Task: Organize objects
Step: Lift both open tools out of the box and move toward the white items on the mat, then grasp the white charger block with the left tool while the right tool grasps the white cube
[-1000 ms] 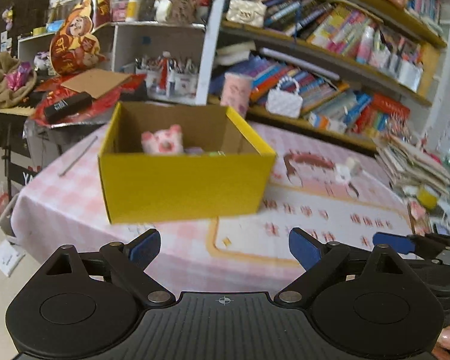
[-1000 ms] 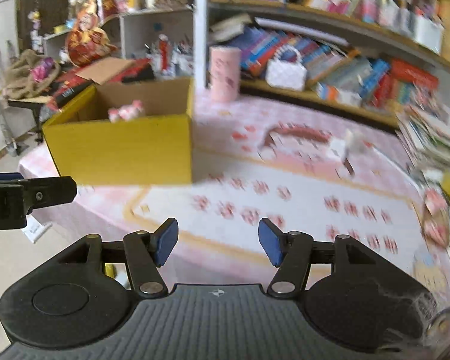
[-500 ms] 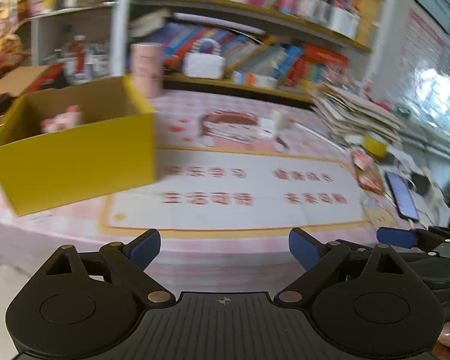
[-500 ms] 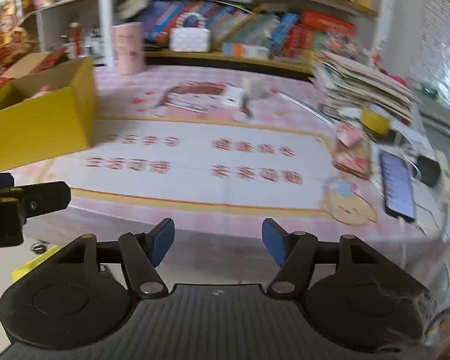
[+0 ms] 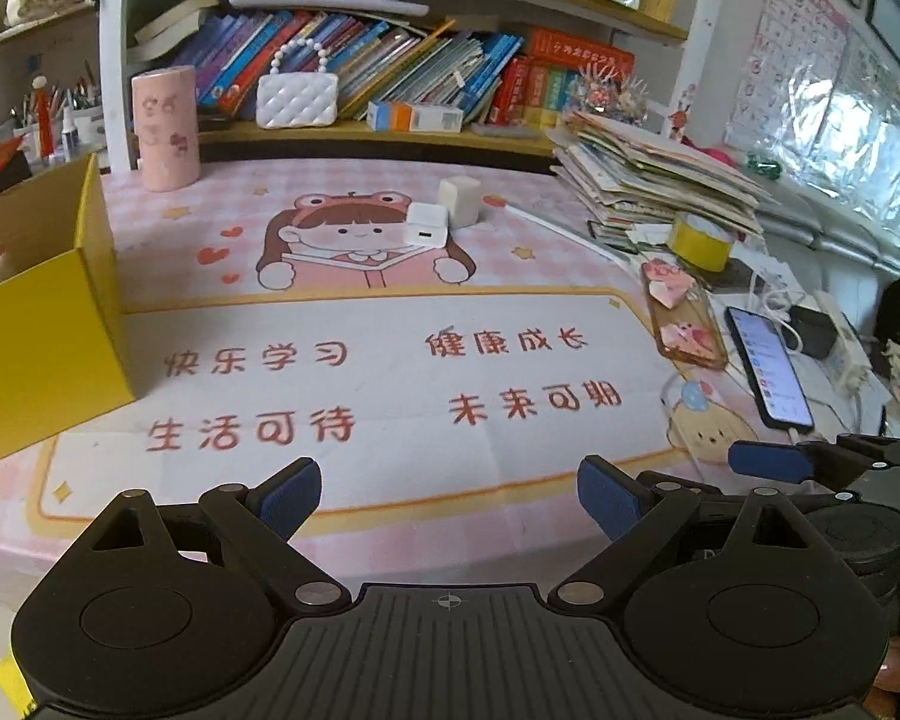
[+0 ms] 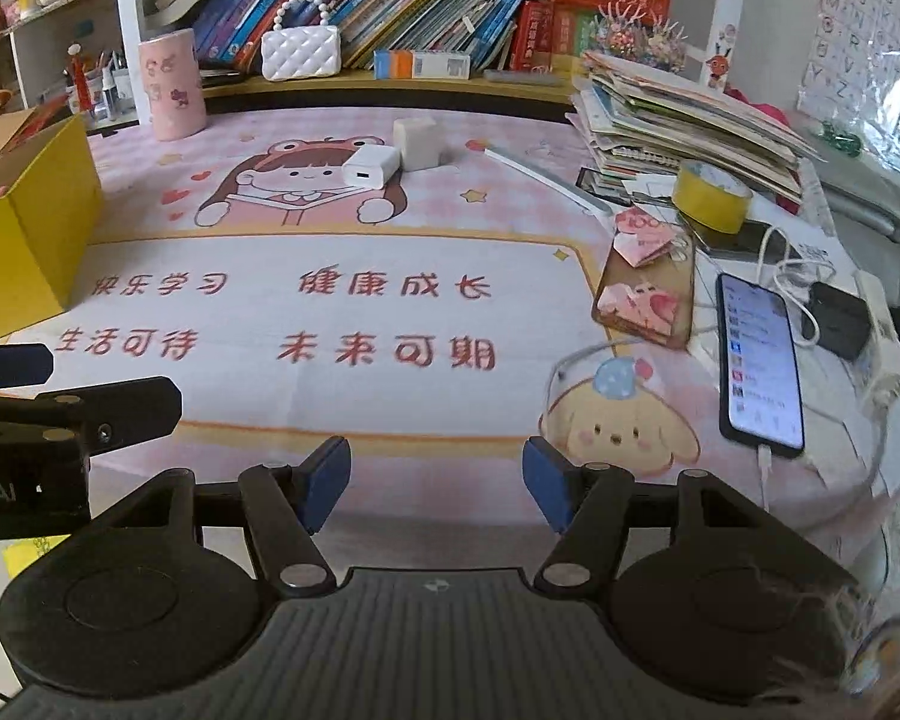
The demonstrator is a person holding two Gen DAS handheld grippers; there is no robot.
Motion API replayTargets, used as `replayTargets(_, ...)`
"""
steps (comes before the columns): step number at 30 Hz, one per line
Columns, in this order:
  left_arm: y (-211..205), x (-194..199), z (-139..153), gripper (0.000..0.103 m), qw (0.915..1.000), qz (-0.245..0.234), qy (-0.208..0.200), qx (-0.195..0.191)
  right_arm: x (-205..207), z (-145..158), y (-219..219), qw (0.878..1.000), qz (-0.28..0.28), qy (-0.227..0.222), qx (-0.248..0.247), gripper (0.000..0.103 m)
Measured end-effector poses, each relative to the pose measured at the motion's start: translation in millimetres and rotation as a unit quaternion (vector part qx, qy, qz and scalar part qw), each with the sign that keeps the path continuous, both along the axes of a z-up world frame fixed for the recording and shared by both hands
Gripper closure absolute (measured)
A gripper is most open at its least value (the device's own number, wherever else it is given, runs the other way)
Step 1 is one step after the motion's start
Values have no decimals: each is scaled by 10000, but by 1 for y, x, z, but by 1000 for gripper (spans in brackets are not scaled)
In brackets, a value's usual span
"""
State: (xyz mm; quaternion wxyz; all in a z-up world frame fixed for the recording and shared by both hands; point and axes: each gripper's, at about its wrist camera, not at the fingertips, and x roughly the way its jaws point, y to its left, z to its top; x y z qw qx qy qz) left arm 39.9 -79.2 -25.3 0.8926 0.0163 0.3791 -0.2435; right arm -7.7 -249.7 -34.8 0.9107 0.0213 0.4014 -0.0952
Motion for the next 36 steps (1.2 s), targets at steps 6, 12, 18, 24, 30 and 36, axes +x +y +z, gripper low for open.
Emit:
replayTargets(6, -27, 26, -7, 9, 9997, 230, 105, 32, 30, -4, -28, 9998, 197, 40, 41, 42)
replayTargets(12, -49, 58, -5, 11, 9987, 513, 11, 41, 63, -1, -56, 9996, 246, -139, 53, 44)
replayTargets(18, -69, 101, -5, 14, 9967, 808, -92, 81, 106, 6, -79, 9987, 204, -419, 204, 48)
replayTargets(24, -93, 147, -8, 18, 9953, 944, -153, 180, 151, 16, -93, 9965, 224, -755, 282, 48)
replayTargets(30, -115, 186, -19, 24, 9939, 1059, -111, 272, 197, 22, -110, 9942, 279, -969, 380, 50)
replayTargets(36, -131, 222, -33, 34, 9929, 1123, -122, 365, 240, 16, -119, 9926, 458, -1035, 442, 50)
